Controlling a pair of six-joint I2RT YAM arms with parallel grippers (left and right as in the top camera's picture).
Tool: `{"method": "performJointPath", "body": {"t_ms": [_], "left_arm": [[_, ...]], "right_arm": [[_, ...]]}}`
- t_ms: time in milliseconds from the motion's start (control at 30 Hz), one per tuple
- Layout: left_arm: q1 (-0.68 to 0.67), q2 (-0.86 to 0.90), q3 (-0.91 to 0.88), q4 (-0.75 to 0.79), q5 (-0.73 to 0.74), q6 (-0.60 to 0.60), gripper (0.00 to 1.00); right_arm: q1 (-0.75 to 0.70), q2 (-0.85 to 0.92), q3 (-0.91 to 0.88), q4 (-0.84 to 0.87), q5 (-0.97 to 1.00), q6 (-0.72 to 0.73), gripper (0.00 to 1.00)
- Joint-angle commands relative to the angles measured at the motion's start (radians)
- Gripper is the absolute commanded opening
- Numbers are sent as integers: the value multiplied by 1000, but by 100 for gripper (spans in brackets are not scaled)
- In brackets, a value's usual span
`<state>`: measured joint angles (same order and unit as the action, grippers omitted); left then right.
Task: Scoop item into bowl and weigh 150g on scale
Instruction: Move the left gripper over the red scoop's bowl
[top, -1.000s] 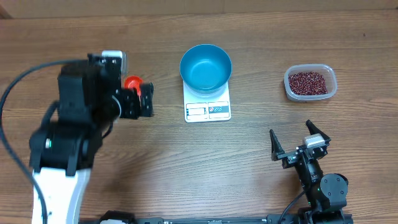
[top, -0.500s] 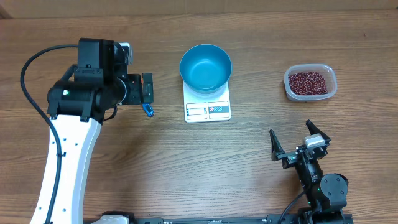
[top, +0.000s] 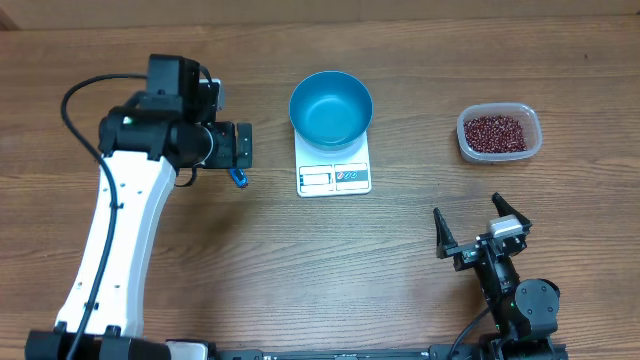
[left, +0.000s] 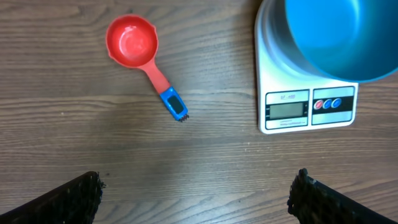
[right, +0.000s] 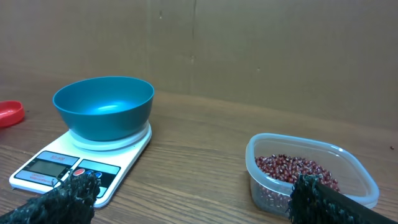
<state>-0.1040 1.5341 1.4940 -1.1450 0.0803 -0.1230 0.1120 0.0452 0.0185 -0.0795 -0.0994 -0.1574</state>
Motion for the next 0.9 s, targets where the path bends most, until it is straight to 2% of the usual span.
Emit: {"method": "performJointPath", "body": {"t_ms": [0,233,467,667,867], "left_arm": [[6,32,27,2,-37,12,100],[69,120,27,0,-70,-46,100],[149,189,27,39,-62,-49,100],[152,206,27,78,-101,-51,100],[156,241,27,120,-147,-119,100]], "right_arm": [[-2,1,-10,3,8,1,100],[-2,1,-10,3,8,1,100],[-2,1,-10,3,8,1,100],[-2,1,-10,4,8,1,100],[-2,1,-10,4,8,1,100]]}}
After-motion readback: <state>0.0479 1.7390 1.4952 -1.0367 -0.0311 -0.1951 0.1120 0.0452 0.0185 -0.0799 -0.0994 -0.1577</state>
